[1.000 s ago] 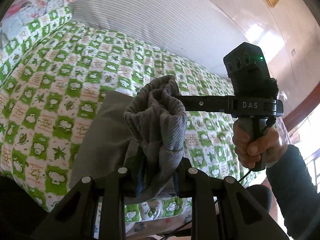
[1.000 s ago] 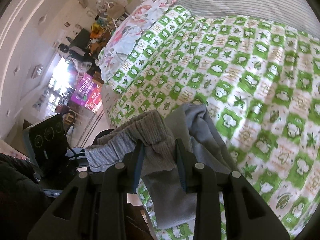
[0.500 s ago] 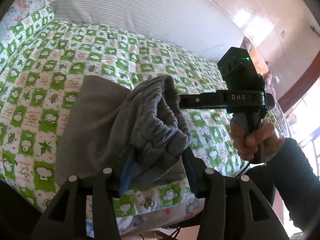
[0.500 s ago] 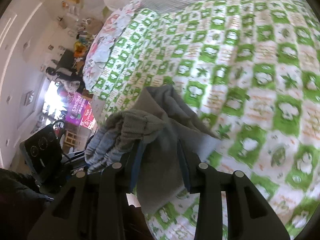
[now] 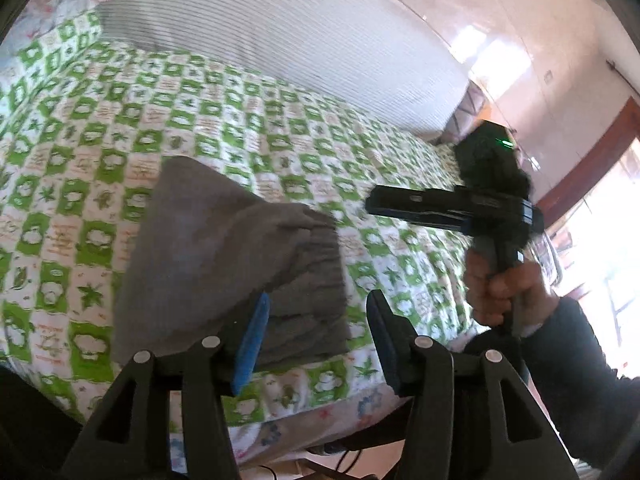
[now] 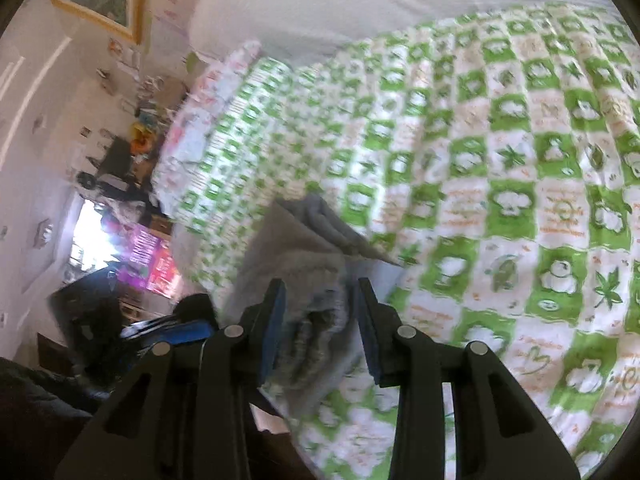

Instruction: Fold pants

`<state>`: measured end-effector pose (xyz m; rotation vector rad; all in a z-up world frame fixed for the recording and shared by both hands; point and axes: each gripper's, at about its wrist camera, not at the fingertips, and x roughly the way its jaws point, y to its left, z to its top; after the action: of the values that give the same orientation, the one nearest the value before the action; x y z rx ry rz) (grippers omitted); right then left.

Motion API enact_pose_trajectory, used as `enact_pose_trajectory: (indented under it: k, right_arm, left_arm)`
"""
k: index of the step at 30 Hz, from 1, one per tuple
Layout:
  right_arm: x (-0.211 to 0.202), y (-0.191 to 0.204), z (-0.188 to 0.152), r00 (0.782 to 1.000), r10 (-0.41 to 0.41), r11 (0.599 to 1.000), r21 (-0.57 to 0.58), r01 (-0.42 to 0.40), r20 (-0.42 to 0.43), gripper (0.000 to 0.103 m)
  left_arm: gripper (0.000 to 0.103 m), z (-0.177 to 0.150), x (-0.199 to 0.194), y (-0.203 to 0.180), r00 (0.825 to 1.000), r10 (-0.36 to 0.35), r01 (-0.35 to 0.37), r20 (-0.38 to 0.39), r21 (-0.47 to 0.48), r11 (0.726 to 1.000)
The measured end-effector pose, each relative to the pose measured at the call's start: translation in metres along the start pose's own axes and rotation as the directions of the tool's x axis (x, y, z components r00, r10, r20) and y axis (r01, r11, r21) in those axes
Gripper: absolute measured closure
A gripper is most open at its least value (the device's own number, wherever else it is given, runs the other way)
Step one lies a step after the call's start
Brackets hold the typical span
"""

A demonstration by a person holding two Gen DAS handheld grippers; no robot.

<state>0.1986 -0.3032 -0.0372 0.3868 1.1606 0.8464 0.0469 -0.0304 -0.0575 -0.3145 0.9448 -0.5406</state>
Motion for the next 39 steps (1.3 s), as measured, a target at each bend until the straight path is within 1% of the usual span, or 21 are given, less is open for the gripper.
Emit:
enact_pose_trajectory:
  k: [2,5,10,11,13,15,17,18,20,21,24,27,28,30,32,33,35,36,37,39]
  right_arm:
    - [0.002,0.013,0.000,1.000,0.014,1.000,-0.028,-0.014,0.006,0.065]
    - [0.015,0.033,-0.002,0.999,0.044,0.997,-0.060,-0.044,-0.012,0.065]
    - [0.053,0.052,-0.010,0.994,0.073,0.992,-0.093,-0.081,-0.086,0.065]
    - [0.061,0.052,-0.011,0.993,0.057,0.993,-0.094,-0.066,-0.101,0.065]
    - [0.072,0.044,-0.013,0.992,-0.018,0.997,-0.079,0.008,-0.123,0.066]
    - [0.076,0.027,-0.015,0.989,-0.050,0.998,-0.030,0.046,-0.138,0.070]
    - [0.073,0.014,-0.020,0.989,-0.057,0.998,-0.009,0.057,-0.137,0.085]
    - [0.072,0.010,-0.022,0.989,-0.054,0.998,0.001,0.055,-0.135,0.086]
    - [0.068,0.005,-0.027,0.992,-0.033,0.999,0.034,0.038,-0.126,0.086]
    - [0.064,0.006,-0.030,0.993,-0.034,0.999,0.032,0.038,-0.114,0.083]
    - [0.052,0.023,-0.035,0.995,-0.055,0.998,-0.010,0.055,-0.080,0.083]
    - [0.044,0.044,-0.043,0.999,-0.001,0.999,-0.054,-0.002,-0.050,0.082]
    - [0.044,0.050,-0.046,0.999,0.000,0.997,-0.074,-0.004,-0.053,0.082]
    - [0.050,0.056,-0.052,0.996,-0.037,0.995,-0.098,0.028,-0.083,0.081]
    - [0.061,0.048,-0.059,0.985,-0.120,0.991,-0.080,0.110,-0.128,0.081]
    - [0.064,0.042,-0.063,0.981,-0.140,0.989,-0.071,0.131,-0.137,0.081]
    - [0.060,0.036,-0.066,0.987,-0.110,0.994,-0.037,0.106,-0.115,0.081]
    - [0.059,0.037,-0.067,0.988,-0.111,0.994,-0.030,0.108,-0.111,0.081]
    - [0.056,0.040,-0.068,0.987,-0.122,0.992,-0.038,0.119,-0.106,0.081]
    - [0.048,0.052,-0.069,0.985,-0.144,0.988,-0.072,0.138,-0.090,0.081]
  left_arm:
    - [0.052,0.002,-0.004,0.012,0.999,0.031,-0.031,0.009,-0.019,0.999]
    - [0.051,0.003,-0.008,0.028,0.998,0.068,-0.068,0.009,-0.050,0.996]
    - [0.050,0.000,-0.006,0.039,0.996,0.084,-0.084,-0.005,-0.067,0.994]
    - [0.049,-0.001,-0.002,0.039,0.997,0.082,-0.083,-0.013,-0.061,0.995]
    - [0.049,-0.004,0.008,0.038,0.995,0.093,-0.095,-0.039,-0.048,0.994]
    - [0.049,-0.008,0.018,0.038,0.993,0.091,-0.094,-0.071,-0.036,0.995]
    - [0.048,-0.015,0.032,0.041,0.988,0.103,-0.106,-0.112,-0.023,0.994]
    - [0.048,-0.017,0.036,0.042,0.986,0.109,-0.112,-0.126,-0.021,0.993]
    - [0.048,-0.018,0.038,0.041,0.985,0.114,-0.116,-0.133,-0.007,0.993]
    - [0.048,-0.017,0.036,0.040,0.984,0.116,-0.118,-0.133,-0.001,0.993]
    - [0.047,-0.014,0.029,0.040,0.986,0.105,-0.108,-0.132,-0.015,0.994]
    - [0.047,-0.011,0.021,0.043,0.987,0.107,-0.111,-0.119,-0.025,0.994]
    - [0.046,-0.010,0.019,0.043,0.988,0.106,-0.110,-0.115,-0.026,0.994]
    - [0.044,-0.009,0.018,0.044,0.988,0.116,-0.119,-0.105,-0.023,0.993]
    - [0.043,-0.008,0.024,0.045,0.983,0.143,-0.146,-0.110,-0.013,0.989]
    - [0.043,-0.008,0.029,0.046,0.982,0.148,-0.150,-0.119,-0.007,0.989]
    - [0.043,-0.009,0.037,0.043,0.972,0.189,-0.186,-0.138,0.034,0.982]
    - [0.043,-0.009,0.037,0.040,0.969,0.204,-0.197,-0.139,0.058,0.979]
    - [0.043,-0.007,0.035,0.034,0.968,0.214,-0.204,-0.133,0.086,0.975]
    - [0.043,-0.003,0.030,0.029,0.971,0.205,-0.193,-0.123,0.106,0.975]
